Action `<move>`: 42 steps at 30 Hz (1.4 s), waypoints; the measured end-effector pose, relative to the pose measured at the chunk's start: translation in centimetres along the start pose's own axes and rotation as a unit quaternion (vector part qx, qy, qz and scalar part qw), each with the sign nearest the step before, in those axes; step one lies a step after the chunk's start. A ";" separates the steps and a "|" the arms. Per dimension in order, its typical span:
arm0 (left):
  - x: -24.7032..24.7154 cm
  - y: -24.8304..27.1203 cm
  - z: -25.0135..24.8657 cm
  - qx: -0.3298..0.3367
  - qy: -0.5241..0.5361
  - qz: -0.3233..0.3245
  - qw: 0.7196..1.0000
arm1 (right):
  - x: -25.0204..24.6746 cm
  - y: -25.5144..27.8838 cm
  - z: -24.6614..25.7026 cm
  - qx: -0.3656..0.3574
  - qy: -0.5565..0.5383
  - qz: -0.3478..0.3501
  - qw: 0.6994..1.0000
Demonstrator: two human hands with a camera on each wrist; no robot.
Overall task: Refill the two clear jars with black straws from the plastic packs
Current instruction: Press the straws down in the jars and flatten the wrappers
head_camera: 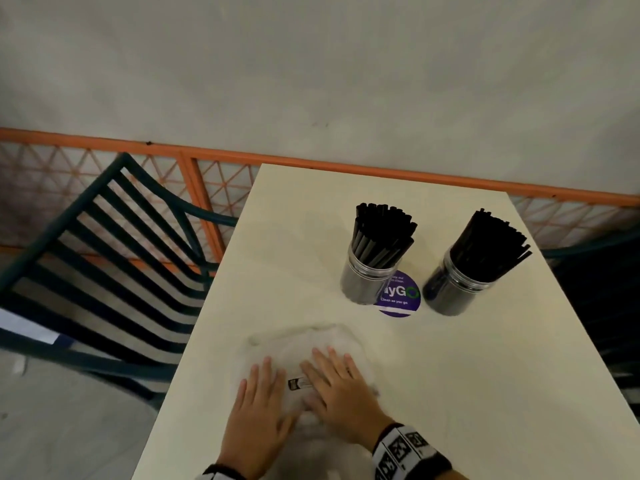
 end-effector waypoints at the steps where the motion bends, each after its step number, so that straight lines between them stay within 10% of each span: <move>1: 0.4 -0.1 0.2 -0.008 -0.002 0.019 1.000 | 0.0 -0.1 -0.2 -0.005 -0.005 -0.002 1.000; 7: -0.6 -0.6 0.1 -0.021 0.021 0.039 0.999 | -3.9 1.5 -1.4 -0.152 -0.171 -0.096 0.969; 20: -15.1 -1.1 -11.2 -0.056 0.276 -0.167 0.945 | -12.7 13.5 -20.1 0.022 -0.430 -0.296 0.853; 28: -13.9 -11.0 -23.3 -0.002 0.390 -0.103 0.915 | -17.9 12.3 -28.2 0.025 -0.440 -0.340 0.831; 42: -14.7 -26.4 -27.1 0.079 0.504 0.049 0.859 | -23.2 3.1 -25.2 -0.084 -0.448 -0.273 0.847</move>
Point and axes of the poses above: each hand's wrist, its own y-axis away from the middle knuckle, its own x-axis out of the palm, z = x × y, the point moved 3 cm from there along -y, towards the middle knuckle, and after that the axes turned 8 degrees about -y, right-handed, at the moved point
